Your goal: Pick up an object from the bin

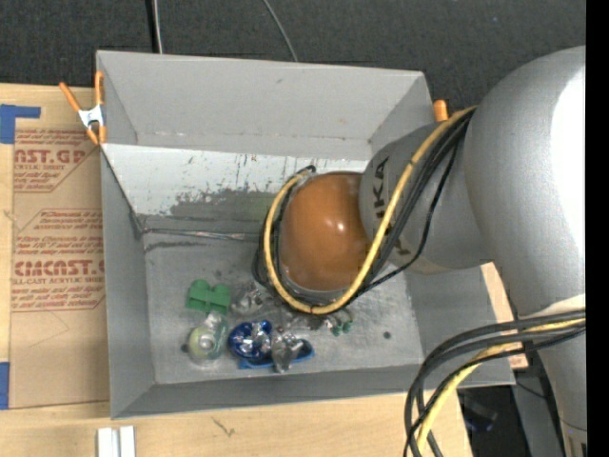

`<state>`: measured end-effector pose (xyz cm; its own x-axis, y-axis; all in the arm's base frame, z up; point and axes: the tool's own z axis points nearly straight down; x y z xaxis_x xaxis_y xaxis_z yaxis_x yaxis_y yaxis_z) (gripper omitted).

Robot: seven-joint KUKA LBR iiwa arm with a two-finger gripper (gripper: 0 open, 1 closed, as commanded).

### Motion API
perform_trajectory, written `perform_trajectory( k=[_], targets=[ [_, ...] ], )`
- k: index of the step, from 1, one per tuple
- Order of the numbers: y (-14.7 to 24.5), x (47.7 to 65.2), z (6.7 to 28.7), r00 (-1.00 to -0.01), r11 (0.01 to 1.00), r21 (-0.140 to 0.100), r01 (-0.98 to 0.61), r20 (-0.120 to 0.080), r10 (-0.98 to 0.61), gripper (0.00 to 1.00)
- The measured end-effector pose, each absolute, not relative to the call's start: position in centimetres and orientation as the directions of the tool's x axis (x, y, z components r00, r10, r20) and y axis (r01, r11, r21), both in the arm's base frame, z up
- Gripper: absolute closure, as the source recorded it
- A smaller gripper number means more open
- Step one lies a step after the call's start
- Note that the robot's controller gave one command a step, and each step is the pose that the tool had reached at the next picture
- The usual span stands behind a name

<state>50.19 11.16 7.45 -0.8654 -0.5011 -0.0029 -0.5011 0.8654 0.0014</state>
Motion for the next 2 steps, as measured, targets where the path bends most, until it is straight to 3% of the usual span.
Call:
perform_trajectory(
  k=[1,2],
  targets=[
    [11.4,50.6,7.8,-0.865,0.865,-0.001,-0.501,-0.019,-0.501,1.00],
    [11.5,50.7,13.3,-0.865,0.865,-0.002,-0.501,-0.007,-0.501,1.00]
  ],
)
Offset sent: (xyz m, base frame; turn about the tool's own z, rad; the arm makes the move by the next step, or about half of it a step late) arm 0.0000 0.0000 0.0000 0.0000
